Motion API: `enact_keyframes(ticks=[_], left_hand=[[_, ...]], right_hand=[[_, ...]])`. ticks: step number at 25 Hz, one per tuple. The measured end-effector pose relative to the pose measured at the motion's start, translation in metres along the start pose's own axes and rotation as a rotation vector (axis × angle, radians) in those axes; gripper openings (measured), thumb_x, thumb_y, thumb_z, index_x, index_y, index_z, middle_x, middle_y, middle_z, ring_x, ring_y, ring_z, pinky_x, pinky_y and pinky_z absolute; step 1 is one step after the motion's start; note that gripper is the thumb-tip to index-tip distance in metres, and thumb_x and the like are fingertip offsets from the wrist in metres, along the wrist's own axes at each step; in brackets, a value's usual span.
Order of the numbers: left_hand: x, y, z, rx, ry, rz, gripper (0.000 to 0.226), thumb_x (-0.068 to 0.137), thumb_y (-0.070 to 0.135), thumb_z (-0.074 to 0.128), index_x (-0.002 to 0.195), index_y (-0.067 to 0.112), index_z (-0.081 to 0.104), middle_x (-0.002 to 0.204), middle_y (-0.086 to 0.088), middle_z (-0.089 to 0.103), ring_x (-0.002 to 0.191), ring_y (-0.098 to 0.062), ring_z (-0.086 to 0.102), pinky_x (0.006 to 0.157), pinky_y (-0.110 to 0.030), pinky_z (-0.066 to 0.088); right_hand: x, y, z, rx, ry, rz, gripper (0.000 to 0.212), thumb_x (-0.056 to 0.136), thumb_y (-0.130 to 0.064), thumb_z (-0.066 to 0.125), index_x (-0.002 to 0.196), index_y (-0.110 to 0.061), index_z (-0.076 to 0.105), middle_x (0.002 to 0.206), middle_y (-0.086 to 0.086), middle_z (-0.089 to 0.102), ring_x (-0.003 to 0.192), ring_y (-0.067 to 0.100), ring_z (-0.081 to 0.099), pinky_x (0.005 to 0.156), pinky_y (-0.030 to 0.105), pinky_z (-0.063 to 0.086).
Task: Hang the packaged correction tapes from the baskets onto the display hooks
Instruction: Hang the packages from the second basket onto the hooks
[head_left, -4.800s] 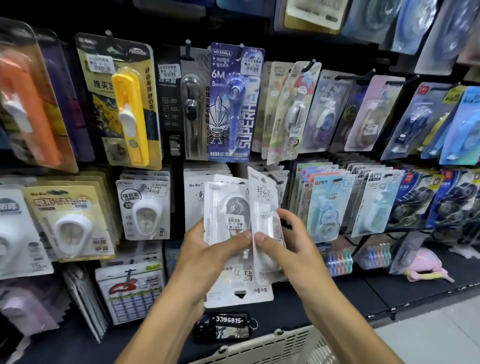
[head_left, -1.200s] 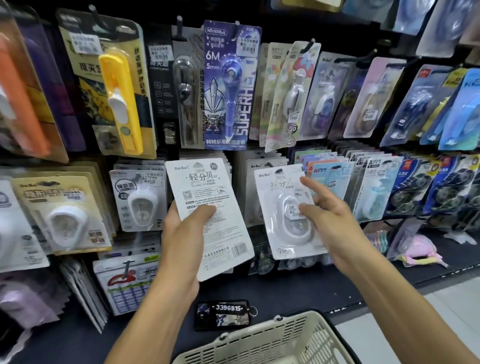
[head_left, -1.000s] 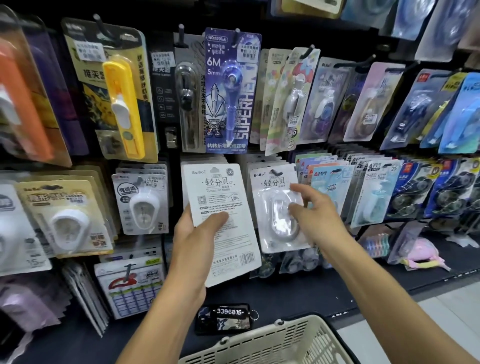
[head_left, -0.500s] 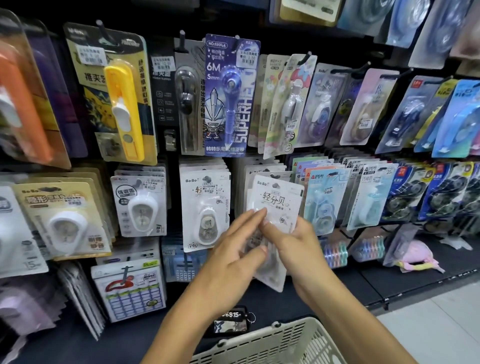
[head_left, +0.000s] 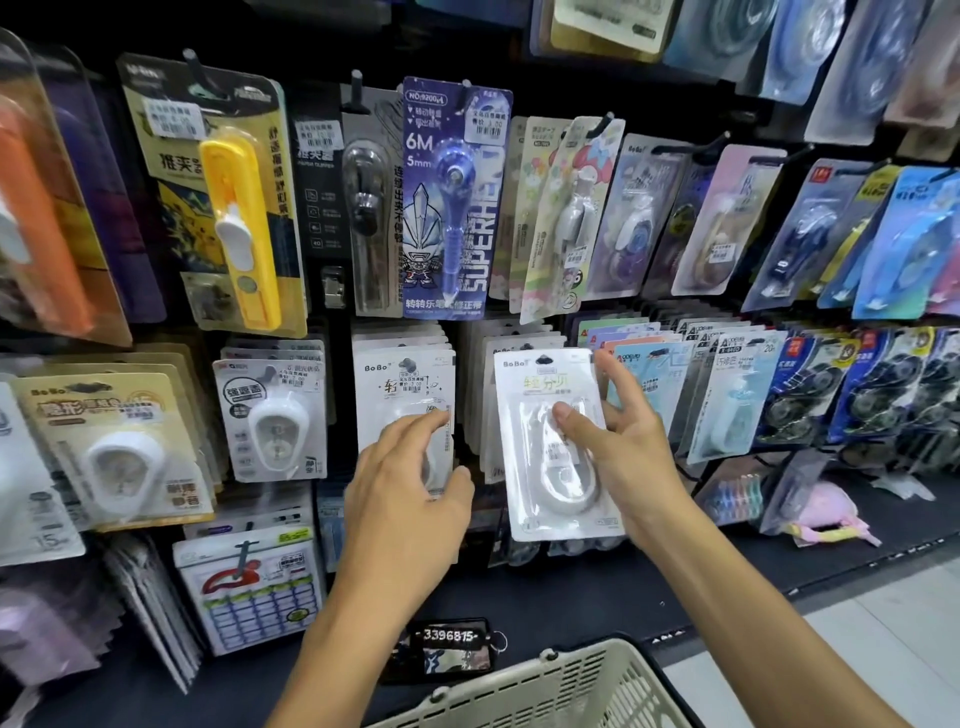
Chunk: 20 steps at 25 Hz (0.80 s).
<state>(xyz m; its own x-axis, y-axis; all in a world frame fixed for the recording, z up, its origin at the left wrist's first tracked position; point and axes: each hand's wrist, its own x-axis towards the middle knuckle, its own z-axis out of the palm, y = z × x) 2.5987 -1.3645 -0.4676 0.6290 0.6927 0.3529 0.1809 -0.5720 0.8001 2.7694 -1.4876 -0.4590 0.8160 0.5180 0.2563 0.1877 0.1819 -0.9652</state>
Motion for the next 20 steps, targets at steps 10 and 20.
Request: enact_keyframes(ticks=[10, 20], left_hand=[[0.007, -0.019, 0.006, 0.383, -0.125, 0.007, 0.074, 0.099, 0.04, 0.055, 0.162, 0.037, 0.016, 0.172, 0.015, -0.007, 0.158, -0.008, -0.009, 0.126, -0.043, -0.006], [0.008, -0.027, 0.015, 0.49, -0.148, 0.049, 0.078, 0.099, 0.045, 0.055, 0.163, 0.036, 0.011, 0.17, 0.012, -0.019, 0.158, -0.013, -0.012, 0.129, -0.046, 0.002]], right_hand=[[0.004, 0.004, -0.006, -0.13, -0.018, -0.065, 0.053, 0.089, -0.023, 0.075, 0.132, -0.049, 0.056, 0.115, -0.036, 0.063, 0.11, -0.019, 0.053, 0.082, 0.002, 0.047], [0.027, 0.012, -0.001, -0.74, -0.029, -0.13, 0.047, 0.097, -0.038, 0.064, 0.141, -0.042, 0.049, 0.142, -0.013, 0.046, 0.133, 0.015, 0.044, 0.105, 0.036, 0.039]])
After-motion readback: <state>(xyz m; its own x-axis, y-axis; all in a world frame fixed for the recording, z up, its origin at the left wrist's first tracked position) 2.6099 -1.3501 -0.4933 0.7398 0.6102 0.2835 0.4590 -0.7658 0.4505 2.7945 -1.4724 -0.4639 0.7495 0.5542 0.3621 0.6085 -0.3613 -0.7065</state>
